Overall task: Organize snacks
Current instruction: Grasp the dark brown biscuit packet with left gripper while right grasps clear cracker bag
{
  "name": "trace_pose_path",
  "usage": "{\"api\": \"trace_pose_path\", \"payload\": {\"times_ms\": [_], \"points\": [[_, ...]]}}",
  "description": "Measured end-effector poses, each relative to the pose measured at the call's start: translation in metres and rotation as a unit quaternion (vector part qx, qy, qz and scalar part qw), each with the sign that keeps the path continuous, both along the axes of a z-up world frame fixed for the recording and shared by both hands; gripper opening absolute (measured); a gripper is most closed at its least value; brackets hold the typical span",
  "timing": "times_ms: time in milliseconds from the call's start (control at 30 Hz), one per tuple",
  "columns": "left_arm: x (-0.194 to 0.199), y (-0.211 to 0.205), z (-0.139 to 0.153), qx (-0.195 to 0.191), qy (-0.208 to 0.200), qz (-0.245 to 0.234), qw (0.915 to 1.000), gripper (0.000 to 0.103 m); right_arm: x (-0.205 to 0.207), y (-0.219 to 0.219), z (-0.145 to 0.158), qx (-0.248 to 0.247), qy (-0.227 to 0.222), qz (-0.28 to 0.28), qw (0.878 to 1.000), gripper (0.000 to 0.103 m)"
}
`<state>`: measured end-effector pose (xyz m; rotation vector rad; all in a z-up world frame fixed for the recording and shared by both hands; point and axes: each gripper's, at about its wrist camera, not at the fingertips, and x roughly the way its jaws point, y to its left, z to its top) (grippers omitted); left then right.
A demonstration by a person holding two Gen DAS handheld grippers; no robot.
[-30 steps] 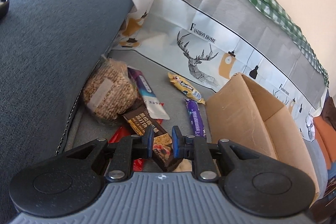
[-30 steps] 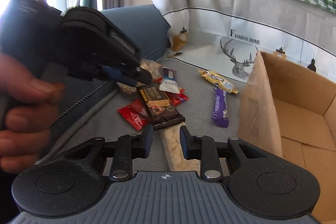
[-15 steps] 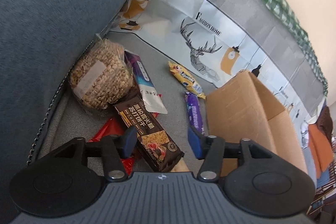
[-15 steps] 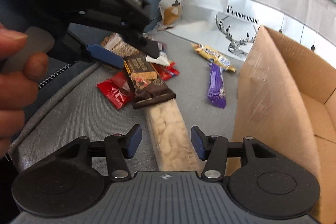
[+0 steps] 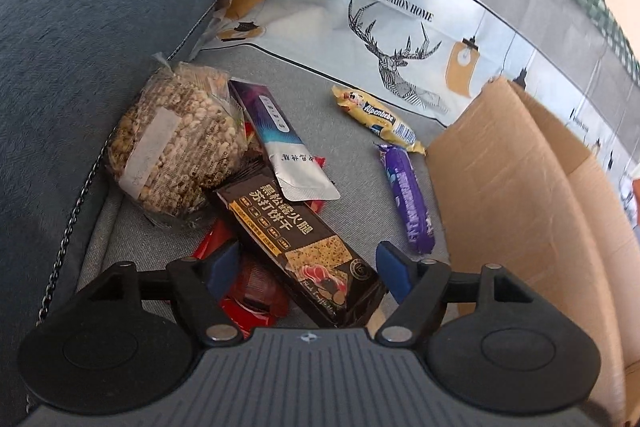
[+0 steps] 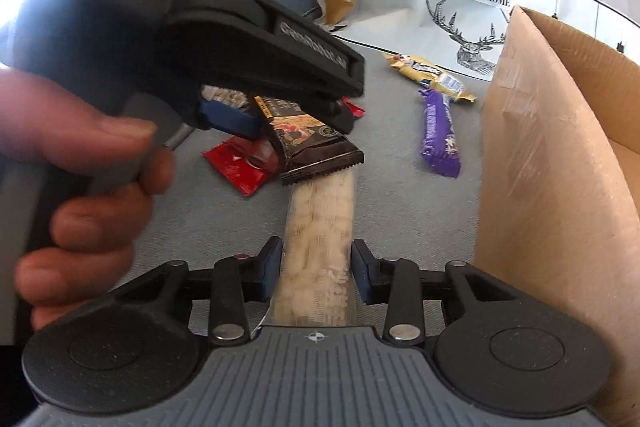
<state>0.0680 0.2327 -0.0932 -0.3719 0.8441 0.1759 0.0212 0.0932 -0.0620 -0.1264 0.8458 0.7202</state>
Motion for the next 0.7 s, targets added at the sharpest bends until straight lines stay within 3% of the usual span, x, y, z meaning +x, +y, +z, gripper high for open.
{"api": "trace_pose_path", "payload": {"times_ms": [167, 367, 467, 500, 600, 700], "points": [[-0.001, -0.003, 0.0, 0.023, 0.003, 0.001, 0.9997, 0.073, -0.004, 0.001, 0.001, 0.01, 0.006, 0.011, 1.0, 0.039], [-0.008, 0.006, 0.006, 0.032, 0.01, 0.027, 0.9991, 0.047, -0.005, 0.002, 0.001, 0.006, 0.005, 0.013, 1.0, 0.038], [-0.011, 0.01, 0.012, 0.035, 0.02, 0.034, 0.9986, 0.023, -0.002, 0.002, 0.001, 0.005, 0.007, 0.012, 1.0, 0.038], [-0.012, 0.012, 0.013, 0.038, 0.029, 0.036, 0.9982, 0.019, -0.002, 0.002, 0.001, 0.005, 0.007, 0.011, 1.0, 0.038], [-0.013, 0.017, 0.015, 0.037, 0.056, 0.035, 0.9971, 0.018, -0.003, 0.003, 0.001, 0.002, 0.005, 0.011, 1.0, 0.038], [-0.015, 0.022, 0.015, 0.031, 0.07, 0.037, 0.9964, 0.022, -0.004, 0.003, 0.001, 0.0, 0.006, 0.011, 1.0, 0.038]]}}
